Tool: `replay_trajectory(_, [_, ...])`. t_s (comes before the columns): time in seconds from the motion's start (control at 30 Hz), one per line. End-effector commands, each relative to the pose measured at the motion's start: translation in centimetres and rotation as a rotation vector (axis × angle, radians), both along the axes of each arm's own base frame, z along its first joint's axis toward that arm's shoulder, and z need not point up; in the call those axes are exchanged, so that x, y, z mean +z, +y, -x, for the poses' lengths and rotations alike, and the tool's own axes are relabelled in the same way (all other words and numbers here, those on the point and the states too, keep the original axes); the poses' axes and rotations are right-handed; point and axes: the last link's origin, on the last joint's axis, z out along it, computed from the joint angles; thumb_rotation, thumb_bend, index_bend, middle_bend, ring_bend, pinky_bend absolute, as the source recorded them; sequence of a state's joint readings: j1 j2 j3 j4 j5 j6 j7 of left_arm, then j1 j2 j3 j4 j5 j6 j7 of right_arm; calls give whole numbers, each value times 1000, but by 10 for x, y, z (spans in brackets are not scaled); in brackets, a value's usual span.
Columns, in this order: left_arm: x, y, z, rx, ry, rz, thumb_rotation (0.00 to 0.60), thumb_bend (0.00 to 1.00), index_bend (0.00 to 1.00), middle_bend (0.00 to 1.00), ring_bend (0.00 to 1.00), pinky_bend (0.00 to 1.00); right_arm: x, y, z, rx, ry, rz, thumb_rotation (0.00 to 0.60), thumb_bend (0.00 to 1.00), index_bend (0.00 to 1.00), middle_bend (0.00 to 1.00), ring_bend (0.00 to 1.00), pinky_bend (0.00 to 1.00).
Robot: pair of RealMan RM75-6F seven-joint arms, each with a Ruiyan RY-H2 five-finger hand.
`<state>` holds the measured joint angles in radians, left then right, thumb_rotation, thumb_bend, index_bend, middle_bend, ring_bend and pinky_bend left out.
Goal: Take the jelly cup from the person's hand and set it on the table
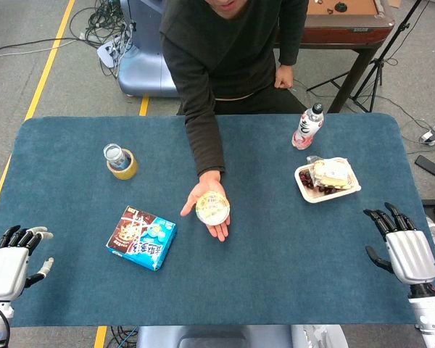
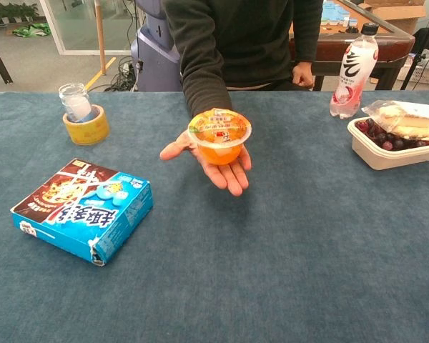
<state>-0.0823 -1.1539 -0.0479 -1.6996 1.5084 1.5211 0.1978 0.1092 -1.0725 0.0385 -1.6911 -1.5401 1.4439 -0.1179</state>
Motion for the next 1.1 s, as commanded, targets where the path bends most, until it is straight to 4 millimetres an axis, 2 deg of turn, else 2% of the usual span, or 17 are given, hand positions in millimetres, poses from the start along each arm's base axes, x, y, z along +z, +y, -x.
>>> replay_trajectory(0.03, [0,0,0,-1,0,1,600,300,357,284,229,113,0,0,0,-1,1,-3,600,264,185,235,75,234])
replay_trajectory(0.33, [0,-2,0,1,0,-1,600,300,356,284,228,113,-1,-2,-4,14,4,-21,600,264,185,234,75,234])
replay_trajectory(0.47, [1,-2,-1,-3,-1,-2,600,300,357,284,229,113,-3,-9,-13,47,3,-48,600,265,185,235,75,234])
replay_trajectory(0.63, [1,-2,-1,-5,-4,-3,600,300,357,284,228,113,-13,-27,-39,130,17,-121,600,264,185,234,75,234])
replay_trajectory(0.9, [1,-6,0,-2,-7,-7,600,300,357,284,229,113,-47,-71,-99,267,-2,-261,600,264,184,172,68,234])
replay_trajectory(1.1, [4,-9,4,9,-5,-16,600,300,357,284,229,113,-74,-102,-141,323,-23,-362,600,193,73,77,0,181])
